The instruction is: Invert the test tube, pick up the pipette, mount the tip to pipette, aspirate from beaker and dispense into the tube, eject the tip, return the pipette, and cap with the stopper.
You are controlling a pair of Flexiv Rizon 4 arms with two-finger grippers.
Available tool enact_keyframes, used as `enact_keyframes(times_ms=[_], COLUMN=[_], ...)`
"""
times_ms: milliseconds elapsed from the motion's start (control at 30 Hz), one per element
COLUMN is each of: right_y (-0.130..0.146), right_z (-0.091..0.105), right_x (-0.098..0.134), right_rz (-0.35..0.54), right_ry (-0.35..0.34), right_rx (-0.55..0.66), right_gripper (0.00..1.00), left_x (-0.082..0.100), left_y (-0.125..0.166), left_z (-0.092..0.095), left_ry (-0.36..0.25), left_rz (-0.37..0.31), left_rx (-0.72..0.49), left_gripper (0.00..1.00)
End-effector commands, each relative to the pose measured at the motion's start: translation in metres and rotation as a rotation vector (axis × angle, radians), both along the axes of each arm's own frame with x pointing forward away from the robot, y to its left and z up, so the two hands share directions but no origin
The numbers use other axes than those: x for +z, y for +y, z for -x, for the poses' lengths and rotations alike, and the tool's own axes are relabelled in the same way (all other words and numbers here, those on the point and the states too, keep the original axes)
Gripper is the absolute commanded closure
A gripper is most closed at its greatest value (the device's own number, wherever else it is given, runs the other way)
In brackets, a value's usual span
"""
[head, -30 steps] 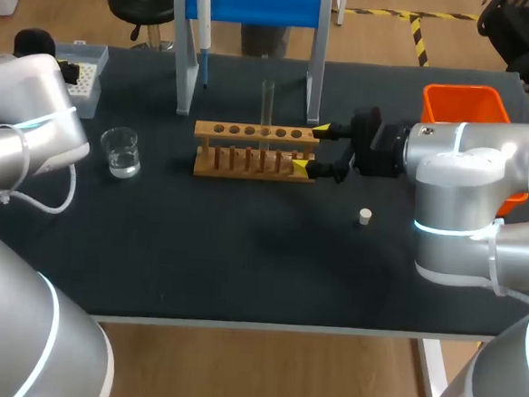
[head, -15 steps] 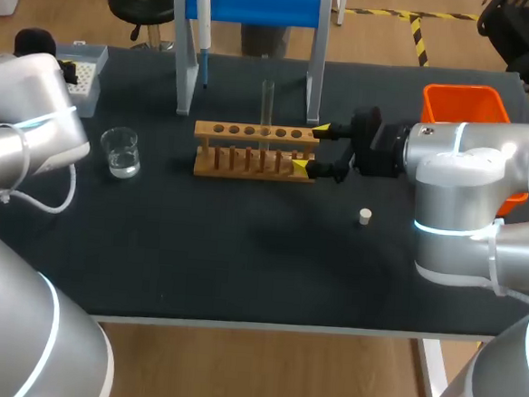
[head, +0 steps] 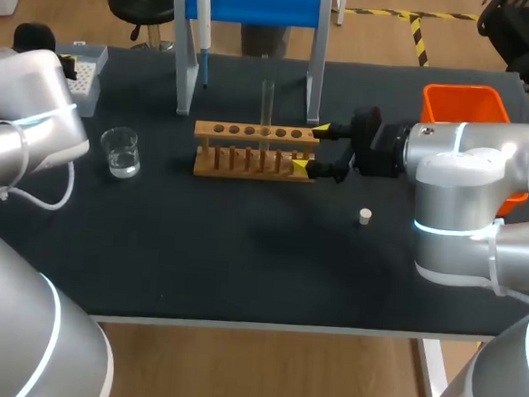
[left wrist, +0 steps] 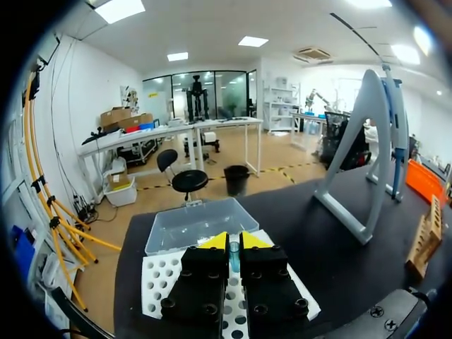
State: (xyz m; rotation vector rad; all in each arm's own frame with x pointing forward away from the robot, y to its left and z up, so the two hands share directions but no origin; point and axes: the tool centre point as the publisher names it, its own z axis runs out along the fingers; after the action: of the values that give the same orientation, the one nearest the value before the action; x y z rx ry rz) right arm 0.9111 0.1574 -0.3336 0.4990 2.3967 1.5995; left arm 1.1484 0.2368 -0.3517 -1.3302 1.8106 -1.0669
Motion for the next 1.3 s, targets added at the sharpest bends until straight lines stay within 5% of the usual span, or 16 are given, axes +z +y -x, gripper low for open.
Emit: enact_keyframes(times_ms=[33, 1300], right_y=[0.0, 0.0], right_z=[0.001, 0.001], right_x=[-0.001, -0.001], right_rz=[-0.001, -0.001], right_ry=[-0.003, -0.003], right_rx=[-0.004, -0.004], right_gripper=[0.0, 0.0], left_x=[0.007, 0.047], left_y=[0.001, -0.007], left_z=[0.001, 0.003], left_ry=[0.007, -0.049], left_rz=[-0.005, -0.072], left_rx=[0.0, 0.013], left_gripper=[1.0, 1.0])
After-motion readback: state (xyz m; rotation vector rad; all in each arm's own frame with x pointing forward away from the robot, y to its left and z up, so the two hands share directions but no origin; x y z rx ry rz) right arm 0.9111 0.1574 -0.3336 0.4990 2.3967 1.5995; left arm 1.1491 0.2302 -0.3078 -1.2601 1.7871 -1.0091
